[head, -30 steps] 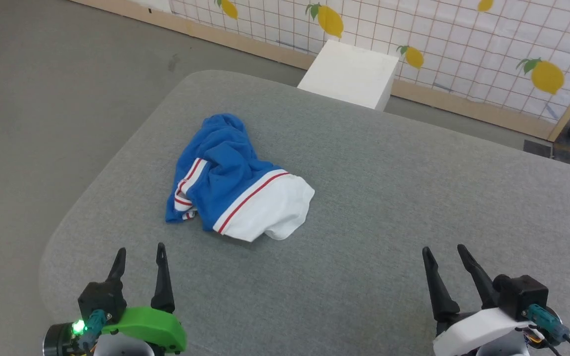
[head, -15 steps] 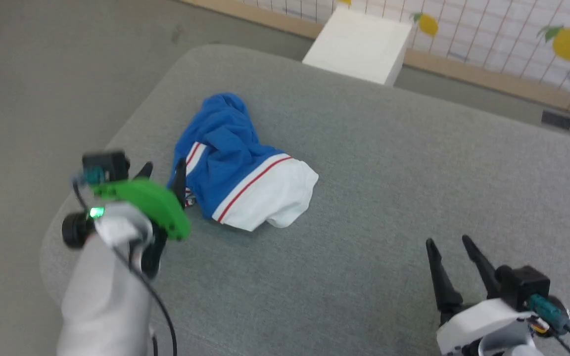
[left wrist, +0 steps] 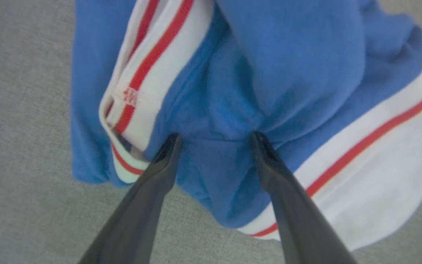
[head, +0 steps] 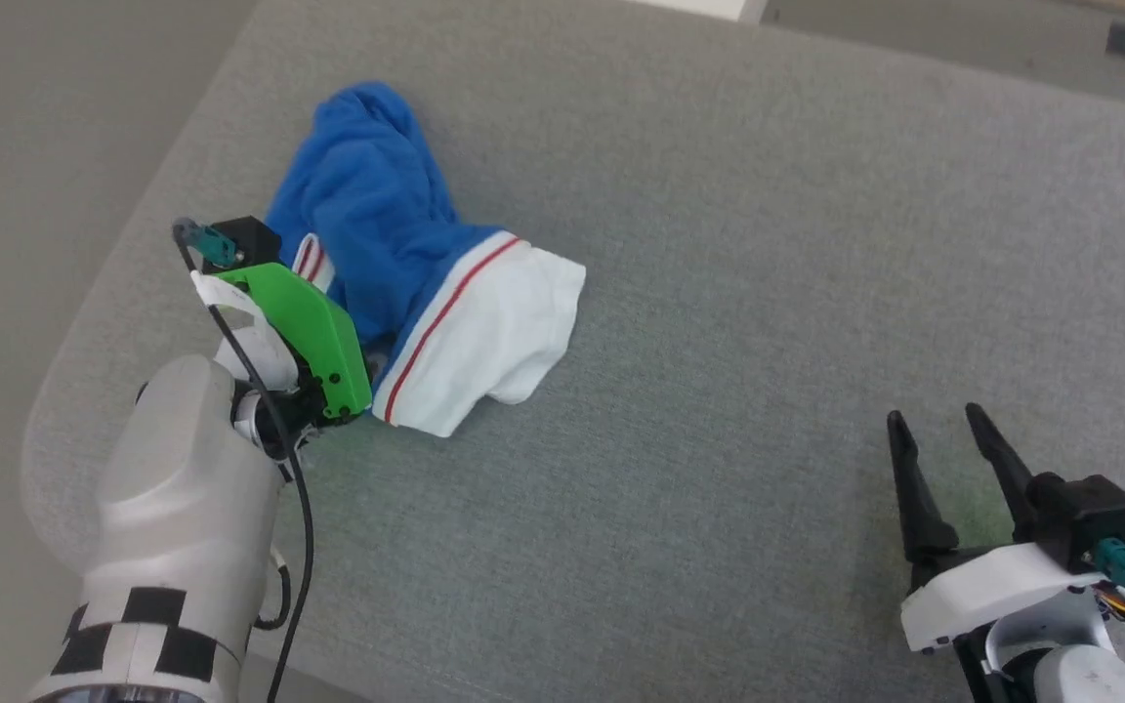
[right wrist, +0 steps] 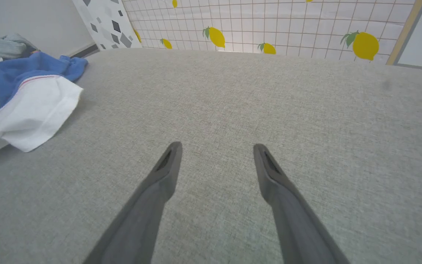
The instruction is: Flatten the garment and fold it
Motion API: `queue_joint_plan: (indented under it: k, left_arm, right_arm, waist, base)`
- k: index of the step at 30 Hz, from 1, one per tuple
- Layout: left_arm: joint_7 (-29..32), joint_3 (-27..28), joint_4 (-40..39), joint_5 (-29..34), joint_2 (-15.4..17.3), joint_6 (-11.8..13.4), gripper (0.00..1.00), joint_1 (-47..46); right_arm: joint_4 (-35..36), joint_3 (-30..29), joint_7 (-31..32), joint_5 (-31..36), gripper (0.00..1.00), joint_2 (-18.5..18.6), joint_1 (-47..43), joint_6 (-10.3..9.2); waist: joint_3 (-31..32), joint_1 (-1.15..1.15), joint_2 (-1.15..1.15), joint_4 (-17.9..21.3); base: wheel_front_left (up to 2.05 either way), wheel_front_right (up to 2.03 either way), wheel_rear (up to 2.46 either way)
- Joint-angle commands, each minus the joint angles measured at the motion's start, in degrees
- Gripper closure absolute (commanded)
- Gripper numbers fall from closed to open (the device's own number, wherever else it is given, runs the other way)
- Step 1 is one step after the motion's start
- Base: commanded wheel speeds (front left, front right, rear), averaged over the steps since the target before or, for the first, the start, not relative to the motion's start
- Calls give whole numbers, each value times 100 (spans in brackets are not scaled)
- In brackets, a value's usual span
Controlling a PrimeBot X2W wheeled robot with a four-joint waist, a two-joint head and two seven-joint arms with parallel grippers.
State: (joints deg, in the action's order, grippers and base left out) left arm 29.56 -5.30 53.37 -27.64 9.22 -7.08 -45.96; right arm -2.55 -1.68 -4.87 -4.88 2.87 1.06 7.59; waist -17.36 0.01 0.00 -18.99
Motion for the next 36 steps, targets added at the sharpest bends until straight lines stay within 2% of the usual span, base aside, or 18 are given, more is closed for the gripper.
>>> queue_joint_plan:
  k: [1, 2, 3, 4, 7, 9, 12, 18, 23, 28, 36]
  left_arm:
    - [89, -56, 181, -96, 45, -39, 0, -110]
    - [127, -86, 257, -131, 40, -39, 0, -89]
    - [149, -120, 297, -162, 27, -39, 75, -70]
    - [116, -91, 333, -250, 10, -39, 100, -50]
    - [-240, -39, 415, -251, 94, 10, 100, -43]
    - [-623, 72, 422, -283, 144, 106, 100, -99]
    - [-1211, 208, 309, -331, 212, 123, 100, -321]
    - [-1944, 120, -289, -390, 211, 1, 100, -1073]
    - [-2025, -278, -919, -461, 38, -35, 100, -1700]
    - [-1779, -841, -1656, -899, -178, -39, 100, -2025]
    - [-1473, -1648, -2393, -1357, -268, -40, 100, -1502]
  right_arm:
    - [46, -21, 15, 40, 0, 0, 61, -10]
    - [62, -30, 25, 42, 0, 0, 61, -10]
    - [70, -30, 35, 42, 0, 0, 65, -10]
    - [76, -26, 43, 43, 0, 0, 75, -10]
    - [58, 14, 47, 30, 0, 0, 109, -10]
    - [5, 55, 22, -2, 0, 0, 136, -10]
    - [-113, 113, -57, -83, 0, 0, 142, -10]
    - [-441, 173, -289, -310, 0, 0, 80, -10]
    - [-684, 209, -491, -515, 0, 0, 14, -10]
    - [-887, 229, -648, -664, 0, 0, 6, -10]
    - [-1089, 143, -791, -755, 0, 0, -44, -10]
  waist:
    - [-299, -1, 0, 46]
    - [-305, -1, 0, 33]
    - [-308, -1, 0, 21]
    - [-306, -1, 0, -3]
    - [-254, -1, 0, -43]
    - [-167, -1, 0, -50]
    - [13, -1, 0, -36]
    - [524, -1, 0, 79]
    - [919, -1, 0, 263]
    - [1203, -1, 0, 601]
    - [1410, -1, 0, 1327]
  base:
    - [0, 0, 0]
    - [0, 0, 0]
    - [0, 0, 0]
    - [0, 0, 0]
    - [0, 0, 0]
    - [0, 0, 0]
    - [0, 0, 0]
    - [0, 0, 0]
    - [0, 0, 0]
    - [0, 0, 0]
    - [0, 0, 0]
